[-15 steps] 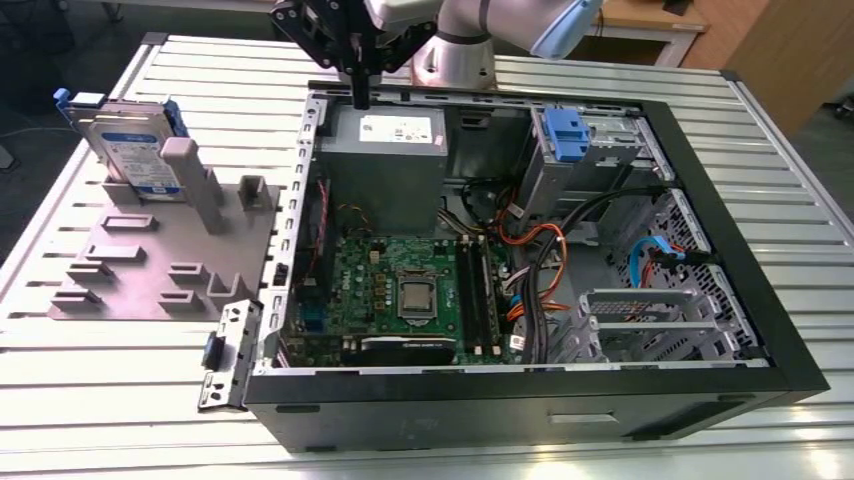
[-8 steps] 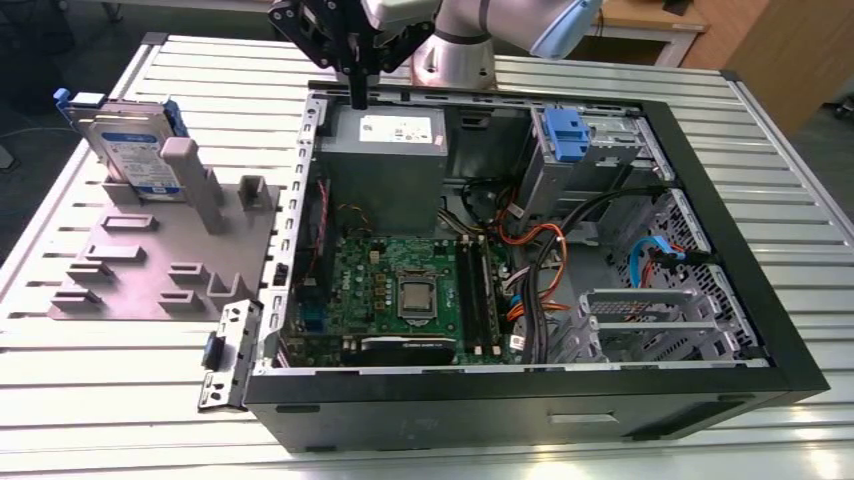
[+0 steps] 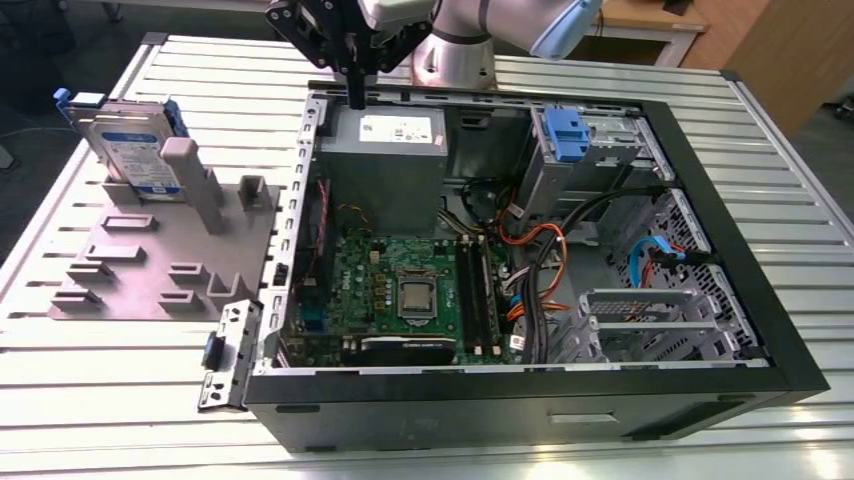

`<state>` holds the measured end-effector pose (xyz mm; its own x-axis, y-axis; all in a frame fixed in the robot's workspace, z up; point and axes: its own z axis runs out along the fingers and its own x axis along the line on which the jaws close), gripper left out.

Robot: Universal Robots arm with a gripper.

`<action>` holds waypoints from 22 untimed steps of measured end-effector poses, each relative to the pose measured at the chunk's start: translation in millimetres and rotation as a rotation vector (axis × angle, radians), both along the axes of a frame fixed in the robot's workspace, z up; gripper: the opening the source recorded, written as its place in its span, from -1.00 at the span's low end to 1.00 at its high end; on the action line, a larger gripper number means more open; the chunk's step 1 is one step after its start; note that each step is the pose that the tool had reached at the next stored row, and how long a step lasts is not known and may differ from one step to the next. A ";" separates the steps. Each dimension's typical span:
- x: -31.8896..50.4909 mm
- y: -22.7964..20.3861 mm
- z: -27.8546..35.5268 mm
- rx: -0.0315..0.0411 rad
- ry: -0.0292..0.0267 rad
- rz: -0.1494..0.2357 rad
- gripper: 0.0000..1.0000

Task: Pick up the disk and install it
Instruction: 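Reach for the disk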

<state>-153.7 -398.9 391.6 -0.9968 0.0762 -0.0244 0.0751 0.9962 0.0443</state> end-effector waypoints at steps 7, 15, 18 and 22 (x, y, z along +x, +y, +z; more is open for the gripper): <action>-1.8 0.0 -0.1 0.0000 0.0000 0.000 -0.79; -4.4 0.0 -0.1 0.0000 -0.0001 0.000 -0.79; -6.1 0.0 -0.2 0.0000 -0.0001 0.000 -0.79; -9.3 0.0 -0.2 0.0000 0.0000 0.000 -0.79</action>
